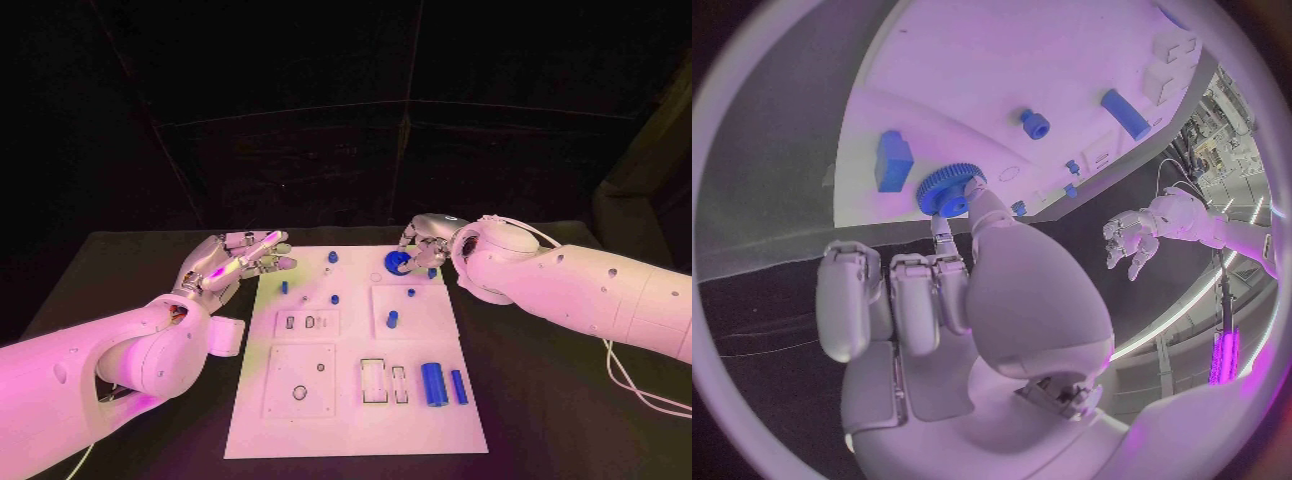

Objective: Assemble the parts on the task board

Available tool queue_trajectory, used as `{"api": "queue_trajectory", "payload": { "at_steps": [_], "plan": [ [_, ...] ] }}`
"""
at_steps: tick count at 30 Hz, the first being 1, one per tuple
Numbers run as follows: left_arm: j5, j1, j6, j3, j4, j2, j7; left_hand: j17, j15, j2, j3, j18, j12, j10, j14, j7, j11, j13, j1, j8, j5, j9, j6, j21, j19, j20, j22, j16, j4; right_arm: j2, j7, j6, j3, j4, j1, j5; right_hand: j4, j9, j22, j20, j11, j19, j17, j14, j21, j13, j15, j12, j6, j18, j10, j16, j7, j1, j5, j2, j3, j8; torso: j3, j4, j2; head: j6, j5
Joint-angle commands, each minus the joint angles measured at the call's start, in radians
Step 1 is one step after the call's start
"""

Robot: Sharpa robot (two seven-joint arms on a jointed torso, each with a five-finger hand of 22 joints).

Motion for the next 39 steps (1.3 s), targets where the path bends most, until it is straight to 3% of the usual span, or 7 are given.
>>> {"api": "queue_trajectory", "payload": {
  "at_steps": [1, 8, 14, 19, 23, 27, 39],
  "plan": [
    [-0.001, 0.002, 0.015, 0.001, 0.000, 0.000, 0.002, 0.001, 0.005, 0.012, -0.003, 0.016, -0.006, 0.005, 0.003, 0.001, 0.002, -0.001, 0.001, -0.005, 0.003, -0.001, 0.005, -0.003, 0.007, 0.002, -0.001, -0.005, -0.006, 0.005, -0.015, 0.033, -0.002, -0.002, -0.001, -0.046, -0.013, 0.001, 0.039, 0.005, -0.001, 0.017, 0.181, 0.087, 0.006, 0.245, 0.008, 0.010, 0.012, -0.008, 0.097, 0.006, 0.000, 0.016, -0.009, 0.005, 0.012, 0.008, 0.0005, 0.0006, 0.001, -0.001, 0.000],
    [-0.001, 0.002, 0.018, 0.001, 0.000, -0.001, 0.000, 0.001, 0.005, 0.013, -0.002, 0.016, -0.007, 0.005, 0.003, 0.001, 0.002, -0.001, 0.001, -0.006, 0.003, -0.001, 0.005, -0.003, 0.007, 0.002, -0.001, -0.006, -0.007, 0.009, -0.023, 0.002, -0.002, 0.008, -0.004, -0.114, -0.029, 0.001, 0.056, 0.003, -0.004, 0.023, 0.188, 0.088, 0.014, 0.262, 0.005, 0.027, 0.042, -0.011, 0.109, 0.008, -0.005, 0.017, -0.018, 0.009, 0.036, 0.016, 0.0000, 0.0001, 0.000, -0.002, 0.001],
    [-0.001, 0.002, 0.018, 0.001, 0.001, -0.001, -0.001, 0.001, 0.005, 0.015, -0.001, 0.016, -0.007, 0.005, 0.003, 0.001, 0.002, -0.001, 0.002, -0.006, 0.003, -0.001, 0.005, -0.004, 0.008, 0.002, -0.001, -0.006, -0.007, 0.000, -0.004, -0.106, -0.002, 0.043, -0.006, -0.127, -0.018, -0.004, 0.071, -0.002, -0.009, 0.030, 0.189, 0.088, 0.021, 0.263, 0.001, 0.027, 0.061, -0.014, 0.109, 0.008, -0.010, -0.018, 0.052, 0.014, 0.059, 0.010, 0.0000, -0.0004, 0.000, -0.002, 0.001],
    [-0.001, 0.002, 0.019, 0.001, 0.001, -0.002, -0.001, 0.002, 0.005, 0.016, -0.001, 0.016, -0.007, 0.006, 0.004, 0.001, 0.002, -0.001, 0.003, -0.006, 0.003, -0.001, 0.005, -0.004, 0.008, 0.002, -0.001, -0.006, -0.008, -0.007, 0.009, -0.205, -0.002, 0.092, -0.007, -0.138, -0.012, -0.005, 0.087, -0.003, -0.011, 0.036, 0.191, 0.089, 0.028, 0.263, -0.001, 0.027, 0.067, -0.017, 0.109, 0.009, -0.012, -0.033, 0.076, 0.015, 0.076, 0.003, -0.0007, 0.0009, 0.000, 0.000, 0.002],
    [-0.001, 0.002, 0.019, 0.001, 0.003, -0.002, -0.001, 0.002, 0.005, 0.016, -0.001, 0.016, -0.007, 0.006, 0.004, 0.001, 0.002, -0.001, 0.003, -0.006, 0.003, -0.001, 0.005, -0.004, 0.008, 0.002, -0.001, -0.006, -0.008, -0.001, 0.003, -0.236, -0.002, 0.126, -0.007, -0.180, -0.014, -0.005, 0.092, -0.004, -0.012, 0.039, 0.191, 0.089, 0.030, 0.263, -0.002, 0.027, 0.068, -0.018, 0.109, 0.009, -0.013, -0.034, 0.082, 0.013, 0.083, 0.000, -0.0010, 0.0022, 0.000, 0.002, 0.004],
    [-0.001, 0.002, 0.019, 0.001, 0.003, -0.003, -0.001, 0.002, 0.005, 0.016, -0.001, 0.016, -0.007, 0.006, 0.004, 0.001, 0.002, -0.001, 0.003, -0.006, 0.003, -0.001, 0.005, -0.004, 0.008, 0.002, -0.001, -0.006, -0.008, 0.031, -0.007, -0.240, -0.002, 0.136, -0.007, -0.221, -0.016, -0.006, 0.095, -0.004, -0.010, 0.040, 0.191, 0.089, 0.032, 0.263, -0.002, 0.027, 0.064, -0.019, 0.109, 0.009, -0.011, -0.036, 0.074, 0.008, 0.090, -0.007, -0.0006, 0.0011, 0.000, 0.003, 0.010],
    [-0.001, 0.002, 0.016, 0.001, 0.001, 0.001, -0.001, 0.002, 0.005, 0.018, 0.000, 0.016, -0.009, 0.006, 0.004, 0.001, 0.002, -0.002, 0.004, -0.007, 0.003, -0.001, 0.006, -0.005, 0.008, 0.002, -0.002, -0.008, -0.011, 0.164, -0.025, -0.174, -0.008, 0.071, -0.013, -0.268, -0.019, -0.006, 0.097, -0.004, -0.010, 0.041, 0.188, 0.088, 0.032, 0.263, -0.001, 0.027, 0.066, -0.019, 0.109, 0.008, -0.011, -0.039, 0.059, 0.004, 0.102, -0.012, 0.0001, 0.0035, 0.002, -0.003, 0.025]
  ]
}}
